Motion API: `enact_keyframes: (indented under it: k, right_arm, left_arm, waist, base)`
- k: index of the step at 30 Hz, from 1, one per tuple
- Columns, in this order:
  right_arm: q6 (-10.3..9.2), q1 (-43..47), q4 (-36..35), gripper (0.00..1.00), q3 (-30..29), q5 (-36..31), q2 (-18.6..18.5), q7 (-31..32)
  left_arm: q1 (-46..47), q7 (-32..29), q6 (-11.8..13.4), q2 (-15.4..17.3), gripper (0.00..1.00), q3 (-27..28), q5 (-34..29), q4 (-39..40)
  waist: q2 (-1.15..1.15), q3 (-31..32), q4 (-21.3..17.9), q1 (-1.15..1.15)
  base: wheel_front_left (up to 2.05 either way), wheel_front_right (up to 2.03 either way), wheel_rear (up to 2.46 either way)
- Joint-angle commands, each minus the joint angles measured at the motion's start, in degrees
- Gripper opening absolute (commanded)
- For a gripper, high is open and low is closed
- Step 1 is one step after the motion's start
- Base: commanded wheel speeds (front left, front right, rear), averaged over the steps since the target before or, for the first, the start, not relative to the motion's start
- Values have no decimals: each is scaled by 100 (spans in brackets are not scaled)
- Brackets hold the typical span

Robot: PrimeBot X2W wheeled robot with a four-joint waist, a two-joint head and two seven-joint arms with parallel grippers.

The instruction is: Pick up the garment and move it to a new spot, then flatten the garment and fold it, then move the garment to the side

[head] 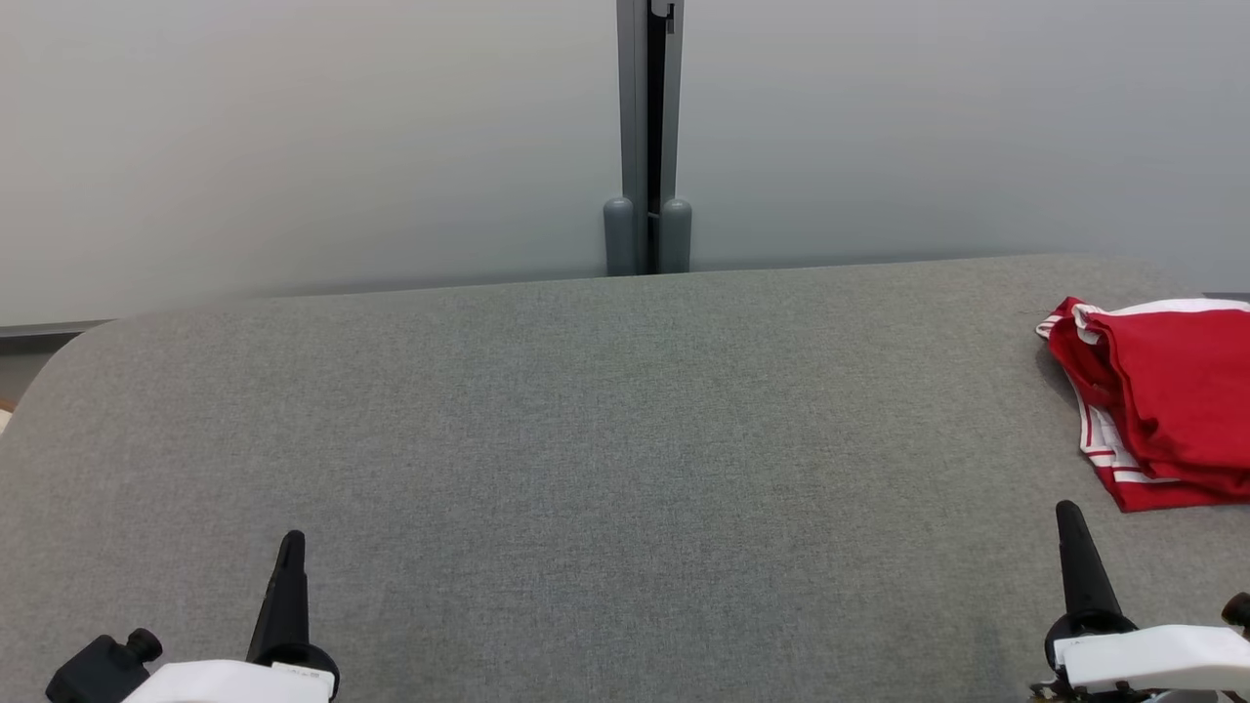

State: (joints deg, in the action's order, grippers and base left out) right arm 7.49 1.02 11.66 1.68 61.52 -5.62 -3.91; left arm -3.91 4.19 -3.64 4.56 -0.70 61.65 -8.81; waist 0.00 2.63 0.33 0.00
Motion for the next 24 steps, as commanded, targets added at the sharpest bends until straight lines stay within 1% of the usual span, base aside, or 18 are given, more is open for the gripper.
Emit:
enact_keyframes:
  k: [1, 13, 24]
  right_arm:
    - [1, -145, -46, 0, -51, 162, -14, 49]
    - [1, -282, 16, 0, -179, 873, 10, 240]
    - [1, -386, 68, 0, -276, 1407, 36, 389]
  left_arm:
    - [206, -27, -58, 42, 0, 47, 173, 24]
    - [398, -212, -138, 48, 0, 139, 892, -98]
    - [550, -362, -201, 46, 0, 212, 1426, -188]
  waist:
    - [0, -5, -1, 0]
    - [0, -56, -7, 0]
    - [0, -98, -12, 0]
  base:
    - [0, 0, 0]
    - [0, 0, 0]
    - [0, 0, 0]
